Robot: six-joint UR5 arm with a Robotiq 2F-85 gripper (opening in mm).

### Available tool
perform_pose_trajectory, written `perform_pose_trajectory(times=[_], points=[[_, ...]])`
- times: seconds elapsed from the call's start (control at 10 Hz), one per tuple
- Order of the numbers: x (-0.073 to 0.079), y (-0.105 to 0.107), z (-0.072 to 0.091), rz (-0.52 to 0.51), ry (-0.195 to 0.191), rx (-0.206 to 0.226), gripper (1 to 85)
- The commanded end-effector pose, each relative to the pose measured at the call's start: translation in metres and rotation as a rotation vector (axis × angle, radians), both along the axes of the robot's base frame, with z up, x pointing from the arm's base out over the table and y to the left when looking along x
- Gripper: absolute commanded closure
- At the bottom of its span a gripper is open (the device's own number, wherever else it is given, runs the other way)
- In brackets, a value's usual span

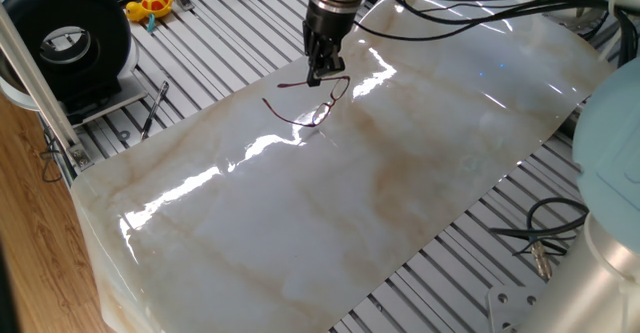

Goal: Unfold the leg of the glasses (with one hand)

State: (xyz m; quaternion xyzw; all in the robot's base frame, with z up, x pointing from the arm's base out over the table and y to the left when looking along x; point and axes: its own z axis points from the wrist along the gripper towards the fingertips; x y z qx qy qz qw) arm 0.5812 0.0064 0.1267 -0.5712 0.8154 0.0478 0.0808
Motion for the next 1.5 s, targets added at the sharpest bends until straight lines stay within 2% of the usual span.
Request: perform_pose_trajectory(times=[0.0,0.6,0.7,0.8,1.0,1.4], points=[[0.0030,0.0051,-0.0013,-0.006,-0.005,0.017,84.3],[0.0053,0.0060,-0.0072,-0.018,-0.011,0.006,83.0],[0.0056,0.0044,-0.0074,-0.017,-0.013,-0.001,70.7],[0.0054,0.0031,-0.0071,-0.008,-0.015,-0.006,44.3],[0.0061,0.0005,-0.0069,-0.001,-0.019,-0.014,37.7],[0.0050,-0.0013,-0.0055,0.006,-0.017,-0.015,34.7]])
